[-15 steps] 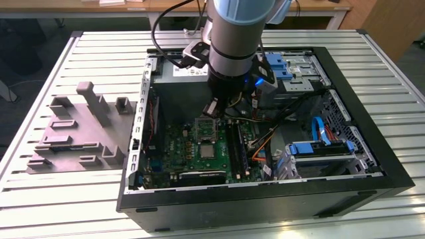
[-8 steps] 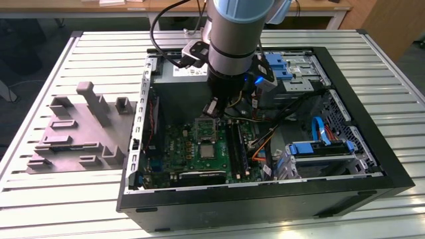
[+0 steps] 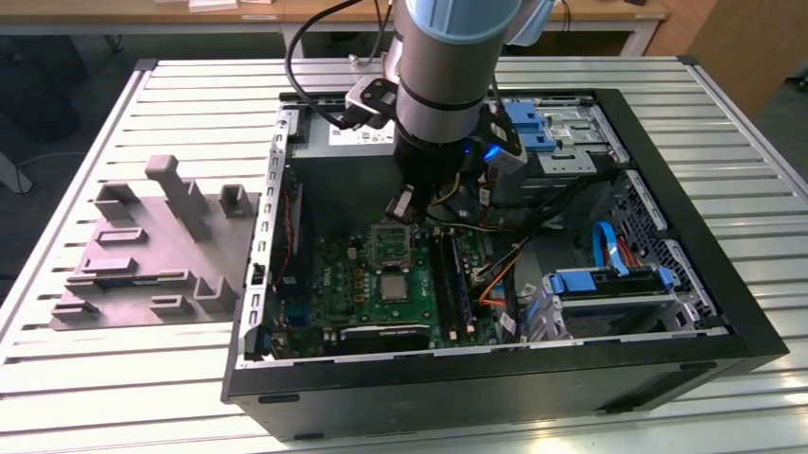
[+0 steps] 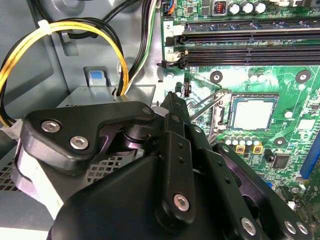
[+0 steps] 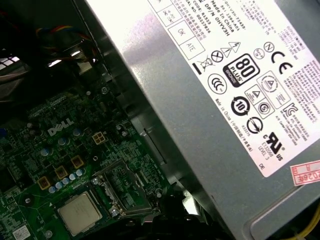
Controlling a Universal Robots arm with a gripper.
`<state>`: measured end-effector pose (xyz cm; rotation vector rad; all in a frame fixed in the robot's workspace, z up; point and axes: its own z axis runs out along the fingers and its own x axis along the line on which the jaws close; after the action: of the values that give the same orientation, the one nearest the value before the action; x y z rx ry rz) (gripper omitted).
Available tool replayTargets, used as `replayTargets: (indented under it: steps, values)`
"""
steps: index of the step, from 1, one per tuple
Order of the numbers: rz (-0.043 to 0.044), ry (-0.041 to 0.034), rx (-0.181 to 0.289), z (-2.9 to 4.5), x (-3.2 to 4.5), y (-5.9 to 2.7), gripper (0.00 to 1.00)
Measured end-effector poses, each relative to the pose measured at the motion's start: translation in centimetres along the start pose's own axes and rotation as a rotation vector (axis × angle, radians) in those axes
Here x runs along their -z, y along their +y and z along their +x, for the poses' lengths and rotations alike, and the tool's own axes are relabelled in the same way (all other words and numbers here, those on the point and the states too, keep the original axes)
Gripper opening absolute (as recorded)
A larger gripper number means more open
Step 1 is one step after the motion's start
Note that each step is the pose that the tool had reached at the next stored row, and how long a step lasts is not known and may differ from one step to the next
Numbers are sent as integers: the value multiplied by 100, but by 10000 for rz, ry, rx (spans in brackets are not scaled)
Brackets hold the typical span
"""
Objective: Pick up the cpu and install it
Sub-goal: 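Close the cpu cover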
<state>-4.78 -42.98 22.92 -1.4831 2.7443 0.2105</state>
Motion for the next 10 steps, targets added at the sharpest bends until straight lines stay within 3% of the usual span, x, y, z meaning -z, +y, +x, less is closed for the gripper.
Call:
replayTargets:
  steps: [10]
  values:
    - [-15,26,208,0,17,2,11]
